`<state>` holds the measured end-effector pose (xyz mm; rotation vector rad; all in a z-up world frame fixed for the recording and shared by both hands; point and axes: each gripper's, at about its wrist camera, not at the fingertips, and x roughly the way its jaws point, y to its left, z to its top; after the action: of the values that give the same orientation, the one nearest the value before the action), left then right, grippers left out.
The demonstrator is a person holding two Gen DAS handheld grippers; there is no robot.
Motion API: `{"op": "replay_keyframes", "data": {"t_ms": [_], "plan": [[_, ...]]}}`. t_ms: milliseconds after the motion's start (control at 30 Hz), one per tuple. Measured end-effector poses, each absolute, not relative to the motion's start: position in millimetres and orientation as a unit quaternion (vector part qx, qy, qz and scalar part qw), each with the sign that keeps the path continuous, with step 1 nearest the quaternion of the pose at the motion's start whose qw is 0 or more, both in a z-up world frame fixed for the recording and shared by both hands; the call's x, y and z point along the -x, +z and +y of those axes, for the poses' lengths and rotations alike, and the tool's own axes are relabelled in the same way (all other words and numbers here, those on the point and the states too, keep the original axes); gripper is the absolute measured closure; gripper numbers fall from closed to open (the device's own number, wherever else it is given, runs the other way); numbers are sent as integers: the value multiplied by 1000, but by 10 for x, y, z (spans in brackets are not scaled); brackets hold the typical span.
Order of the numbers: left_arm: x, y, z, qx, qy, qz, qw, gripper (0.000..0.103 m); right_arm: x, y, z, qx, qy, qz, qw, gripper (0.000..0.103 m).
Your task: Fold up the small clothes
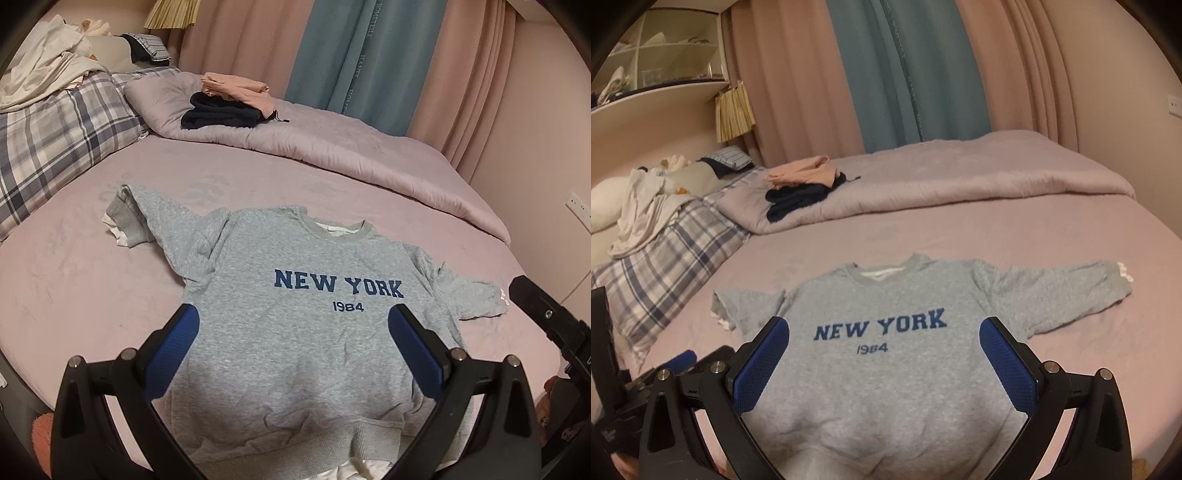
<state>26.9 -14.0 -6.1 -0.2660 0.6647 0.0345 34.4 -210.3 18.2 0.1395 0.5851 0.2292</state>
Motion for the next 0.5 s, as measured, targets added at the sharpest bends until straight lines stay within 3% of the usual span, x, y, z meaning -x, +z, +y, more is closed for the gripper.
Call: {"op": "replay_keyframes", "data": {"t_ms": [500], "plan": [[-325,-150,-119,131,18,328,935,1,-335,118,-2213,-89,115,285,947,1]]}}
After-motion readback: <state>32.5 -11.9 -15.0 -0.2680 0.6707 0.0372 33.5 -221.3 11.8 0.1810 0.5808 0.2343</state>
